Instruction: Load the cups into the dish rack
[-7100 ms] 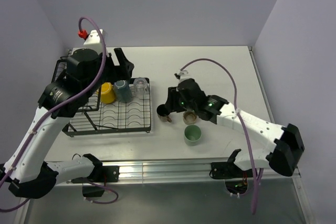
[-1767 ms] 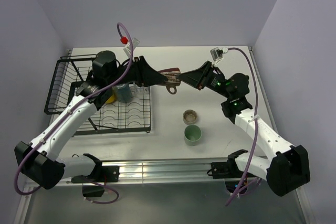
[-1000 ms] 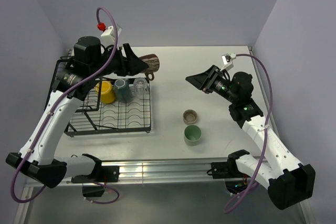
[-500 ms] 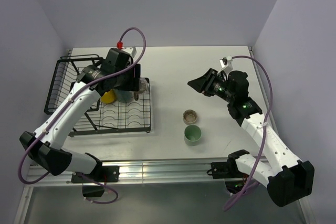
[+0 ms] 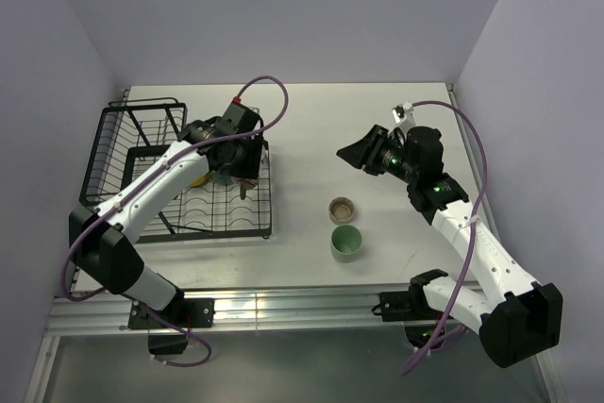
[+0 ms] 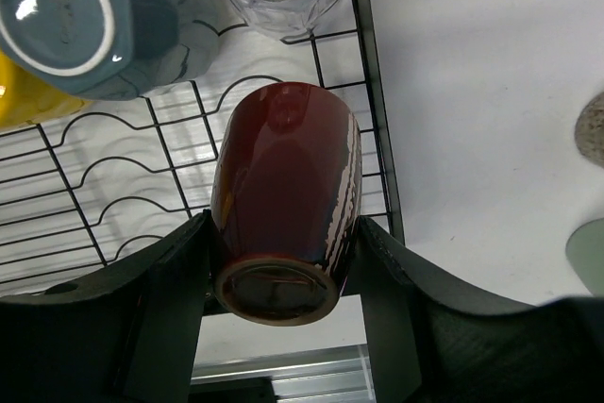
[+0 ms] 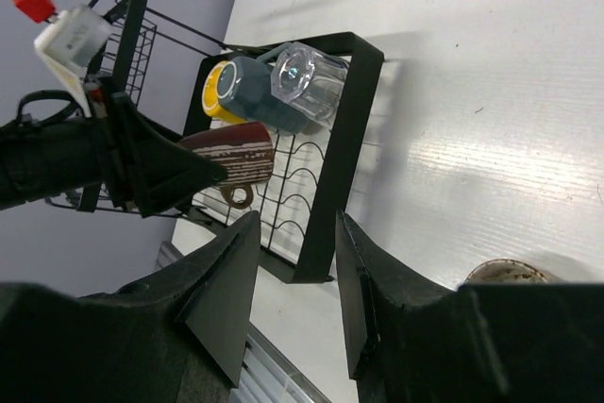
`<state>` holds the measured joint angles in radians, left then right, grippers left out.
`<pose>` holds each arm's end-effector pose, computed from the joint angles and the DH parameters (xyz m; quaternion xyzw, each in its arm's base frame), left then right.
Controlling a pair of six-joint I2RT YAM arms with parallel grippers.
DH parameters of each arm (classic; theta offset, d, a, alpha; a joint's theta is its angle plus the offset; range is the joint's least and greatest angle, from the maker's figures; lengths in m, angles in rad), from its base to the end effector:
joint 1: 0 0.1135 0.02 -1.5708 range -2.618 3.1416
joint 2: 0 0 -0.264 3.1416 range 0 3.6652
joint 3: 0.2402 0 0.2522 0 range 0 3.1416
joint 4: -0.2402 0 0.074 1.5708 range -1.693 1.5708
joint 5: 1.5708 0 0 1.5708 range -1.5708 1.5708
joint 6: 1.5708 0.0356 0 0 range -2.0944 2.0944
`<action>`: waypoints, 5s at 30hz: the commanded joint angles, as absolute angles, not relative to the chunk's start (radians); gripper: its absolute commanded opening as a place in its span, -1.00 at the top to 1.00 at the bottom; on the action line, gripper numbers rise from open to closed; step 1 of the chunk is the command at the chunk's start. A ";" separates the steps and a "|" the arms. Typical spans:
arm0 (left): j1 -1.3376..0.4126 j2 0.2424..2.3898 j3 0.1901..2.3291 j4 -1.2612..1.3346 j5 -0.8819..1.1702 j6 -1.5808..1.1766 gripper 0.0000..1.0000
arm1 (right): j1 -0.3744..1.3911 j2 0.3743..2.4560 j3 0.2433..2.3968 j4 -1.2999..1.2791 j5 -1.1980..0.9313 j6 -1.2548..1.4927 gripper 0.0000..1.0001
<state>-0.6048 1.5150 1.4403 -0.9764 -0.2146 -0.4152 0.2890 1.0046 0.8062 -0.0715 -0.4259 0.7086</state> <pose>0.2577 -0.1689 0.3242 0.0636 0.9592 -0.0344 0.2735 0.2191 0.0805 0.3185 0.0368 0.7874 0.4308 0.4393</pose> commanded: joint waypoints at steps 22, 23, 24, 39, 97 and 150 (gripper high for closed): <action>-0.653 1.764 1.476 -0.893 -0.275 -0.454 1.00 | 0.284 1.014 0.861 -0.091 -0.405 0.657 0.09; -0.653 1.770 1.480 -0.893 -0.275 -0.453 1.00 | 0.284 1.014 0.861 -0.089 -0.405 0.655 0.09; -0.653 1.784 1.483 -0.893 -0.273 -0.453 1.00 | 0.284 1.014 0.859 -0.090 -0.405 0.655 0.10; -0.652 1.858 1.545 -0.893 -0.288 -0.454 0.92 | 0.284 1.019 0.847 -0.094 -0.397 0.643 0.09; -0.652 1.698 1.566 -0.928 -0.334 -0.428 -0.52 | 0.317 1.046 0.943 -0.250 -0.296 0.592 0.10; -0.652 1.407 1.741 -0.923 -0.278 -0.413 -0.61 | 1.149 1.107 0.762 -0.657 0.423 0.890 0.06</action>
